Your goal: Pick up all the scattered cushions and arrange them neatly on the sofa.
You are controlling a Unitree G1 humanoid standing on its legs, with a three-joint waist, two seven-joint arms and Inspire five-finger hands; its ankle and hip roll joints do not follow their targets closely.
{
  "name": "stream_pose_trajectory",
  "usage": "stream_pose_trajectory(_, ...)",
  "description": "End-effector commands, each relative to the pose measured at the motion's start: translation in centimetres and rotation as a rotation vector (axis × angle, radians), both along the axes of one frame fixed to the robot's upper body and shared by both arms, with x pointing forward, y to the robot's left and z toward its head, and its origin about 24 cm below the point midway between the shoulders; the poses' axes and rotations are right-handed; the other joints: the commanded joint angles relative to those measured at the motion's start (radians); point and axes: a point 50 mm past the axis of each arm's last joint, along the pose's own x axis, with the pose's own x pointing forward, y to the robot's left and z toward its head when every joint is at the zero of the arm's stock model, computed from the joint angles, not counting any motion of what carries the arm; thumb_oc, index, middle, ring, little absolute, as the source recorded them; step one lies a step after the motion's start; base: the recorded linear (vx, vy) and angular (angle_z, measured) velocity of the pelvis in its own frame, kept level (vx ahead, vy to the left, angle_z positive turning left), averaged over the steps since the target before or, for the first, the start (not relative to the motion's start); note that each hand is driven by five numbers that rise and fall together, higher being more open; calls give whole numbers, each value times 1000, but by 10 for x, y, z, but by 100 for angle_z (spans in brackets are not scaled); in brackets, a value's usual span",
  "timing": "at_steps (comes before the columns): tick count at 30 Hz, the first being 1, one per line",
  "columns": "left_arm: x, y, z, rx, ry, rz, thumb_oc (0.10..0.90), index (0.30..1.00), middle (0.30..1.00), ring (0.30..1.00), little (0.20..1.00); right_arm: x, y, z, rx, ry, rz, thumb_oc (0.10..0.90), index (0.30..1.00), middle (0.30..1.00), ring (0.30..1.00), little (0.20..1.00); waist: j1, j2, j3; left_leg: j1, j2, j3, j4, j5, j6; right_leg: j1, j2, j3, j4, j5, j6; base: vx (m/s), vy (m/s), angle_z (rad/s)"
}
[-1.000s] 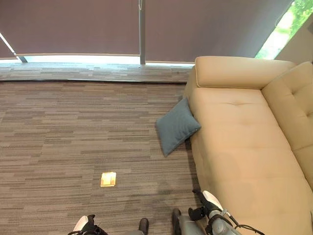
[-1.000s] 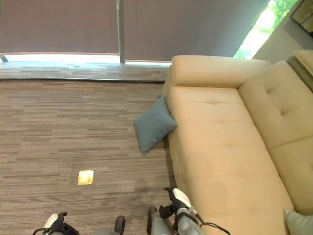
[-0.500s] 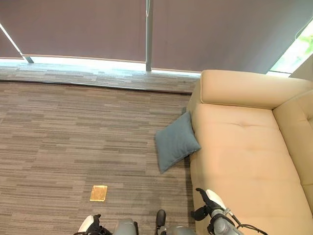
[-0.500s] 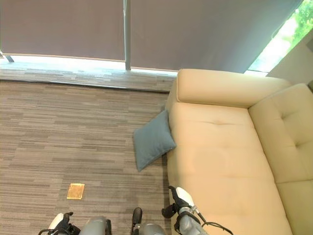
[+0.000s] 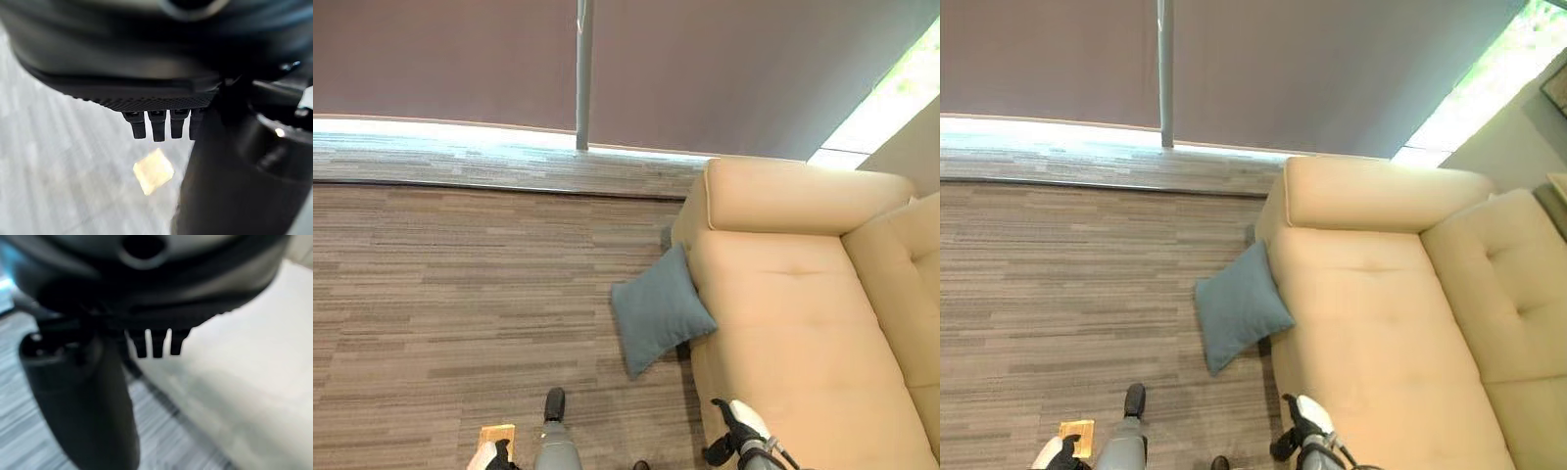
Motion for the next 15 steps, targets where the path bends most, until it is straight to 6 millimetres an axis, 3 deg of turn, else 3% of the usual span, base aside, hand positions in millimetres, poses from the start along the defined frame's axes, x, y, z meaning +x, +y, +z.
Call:
stream_pose_trajectory(1,-4,12,4,72,-11,9,800,900,900,900,900,33,-5,18,-3,-143,-36,800,900,900,900,900,13,-15,-14,-4,39,42,96,-187,6,-131,-104,38,110,172,69,159,509,-37)
stream_pose_trajectory(2,-1,18,6,79,-20,41,800,900,900,900,900,37,-2,20,13,-162,-55,800,900,900,900,900,5,9,-10,26,46,72,85,-202,24,-167,-154,-31,202,203,46,141,356,-48)
stream_pose_trajectory(5,3,23,9,88,-29,44,800,900,900,900,900,38,-1,22,28,-180,-65,800,900,900,900,900,-8,21,-8,68,42,101,70,-219,34,-193,-169,-81,261,190,36,145,291,-45)
stream_pose_trajectory(10,13,29,14,73,-58,67,800,900,900,900,900,38,-4,21,17,-171,-59,800,900,900,900,900,-22,20,6,172,-4,192,40,-282,31,-229,-56,-328,160,48,21,186,222,-43)
stream_pose_trajectory(11,13,29,14,73,-58,67,800,900,900,900,900,38,-4,21,17,-171,-59,800,900,900,900,900,-22,21,7,173,-3,192,40,-283,30,-227,-55,-329,159,47,21,90,133,-45)
stream_pose_trajectory(13,16,29,15,67,-70,74,800,900,900,900,900,36,-9,20,-6,-161,-57,800,900,900,900,900,-23,14,5,199,-23,233,43,-302,33,-250,-19,-423,154,43,21,142,143,-58)
stream_pose_trajectory(15,16,27,14,59,-74,74,800,900,900,900,900,33,-13,19,-17,-149,-61,800,900,900,900,900,-35,7,6,213,-33,249,76,-330,36,-264,-1,-423,125,29,5,192,53,-58)
